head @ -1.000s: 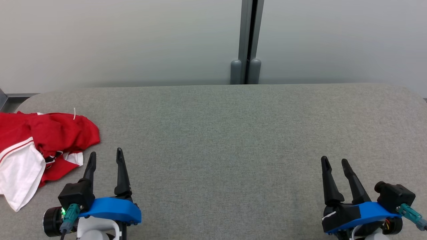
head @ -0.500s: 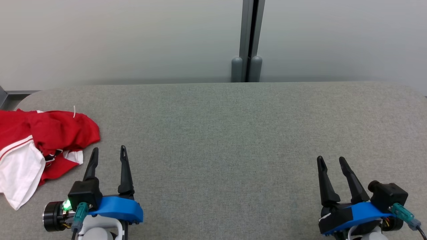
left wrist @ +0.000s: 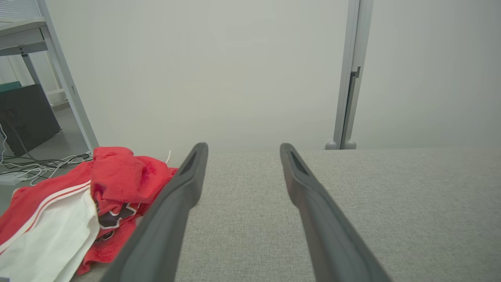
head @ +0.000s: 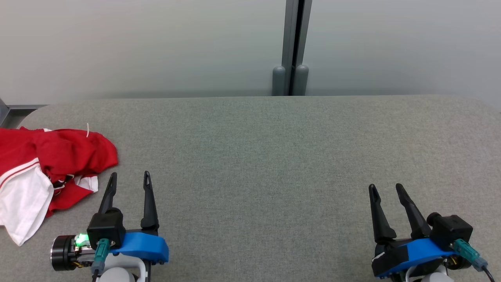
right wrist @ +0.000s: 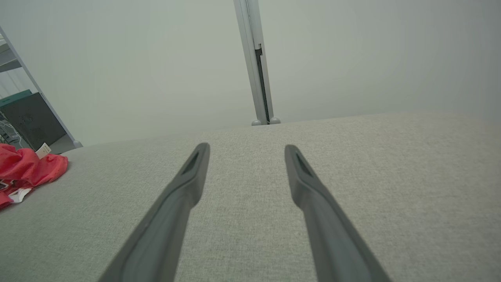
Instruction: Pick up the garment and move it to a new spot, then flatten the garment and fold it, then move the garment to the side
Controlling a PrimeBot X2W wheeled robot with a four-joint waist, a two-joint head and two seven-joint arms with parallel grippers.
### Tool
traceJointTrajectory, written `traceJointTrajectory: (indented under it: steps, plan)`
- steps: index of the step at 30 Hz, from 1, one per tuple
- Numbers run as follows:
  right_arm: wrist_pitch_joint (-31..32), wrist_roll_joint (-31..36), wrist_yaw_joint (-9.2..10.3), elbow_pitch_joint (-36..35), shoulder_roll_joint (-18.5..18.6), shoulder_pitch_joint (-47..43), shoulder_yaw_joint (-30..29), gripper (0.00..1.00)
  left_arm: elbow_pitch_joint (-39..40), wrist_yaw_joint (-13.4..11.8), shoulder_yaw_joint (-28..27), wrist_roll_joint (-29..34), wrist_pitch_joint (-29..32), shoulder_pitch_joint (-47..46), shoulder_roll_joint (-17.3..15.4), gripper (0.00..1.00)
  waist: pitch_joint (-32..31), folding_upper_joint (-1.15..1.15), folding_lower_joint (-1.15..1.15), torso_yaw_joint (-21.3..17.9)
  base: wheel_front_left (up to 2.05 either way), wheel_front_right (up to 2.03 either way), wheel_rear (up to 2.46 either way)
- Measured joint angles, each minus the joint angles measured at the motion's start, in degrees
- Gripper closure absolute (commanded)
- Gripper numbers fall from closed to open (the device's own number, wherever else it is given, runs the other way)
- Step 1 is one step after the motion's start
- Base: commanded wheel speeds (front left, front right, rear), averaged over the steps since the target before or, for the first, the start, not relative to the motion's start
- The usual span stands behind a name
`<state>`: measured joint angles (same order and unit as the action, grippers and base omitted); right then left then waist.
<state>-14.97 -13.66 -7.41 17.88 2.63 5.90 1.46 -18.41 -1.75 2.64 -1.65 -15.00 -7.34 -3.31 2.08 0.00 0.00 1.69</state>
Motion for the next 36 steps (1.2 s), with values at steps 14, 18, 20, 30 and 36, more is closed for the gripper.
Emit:
traceJointTrajectory:
  steps: [14, 18, 20, 30, 36]
  plan:
    - [0.0, 0.2, 0.0, 0.7, 0.0, 0.6, 0.0, 0.0, -2.2, -1.6, -0.7, 0.3, 0.0, -0.2, -0.1, 0.0, 0.0, 0.0, 0.0, -0.1, 0.0, 0.0, 0.0]
    - [0.0, 0.2, 0.0, 0.9, 0.0, 0.6, 0.0, 0.0, -2.7, -3.1, -0.9, 1.1, -0.1, -1.0, -0.3, 0.0, -0.2, 0.0, 0.0, 0.0, 0.0, 0.0, 0.0]
    - [0.0, 0.3, 0.0, 0.9, 0.0, 0.5, 0.1, 0.0, -3.0, -3.3, -1.0, 1.0, -0.1, -1.1, -0.3, 0.0, -0.3, 0.0, 0.0, 0.0, 0.0, 0.0, 0.0]
    - [0.0, 0.3, 0.0, 0.9, 0.0, 0.4, 0.0, 0.0, -3.3, -1.7, -0.4, -0.5, -0.1, -1.1, -0.3, 0.0, -0.6, 0.0, 0.0, 0.6, 0.0, 0.0, 0.0]
    - [-0.1, 0.4, 0.0, 1.0, 0.0, 0.3, -0.1, 0.0, -3.1, -0.7, -0.2, -0.9, -0.1, -1.1, -0.3, 0.0, -0.9, 0.0, 0.0, 2.1, 0.0, 0.0, 0.0]
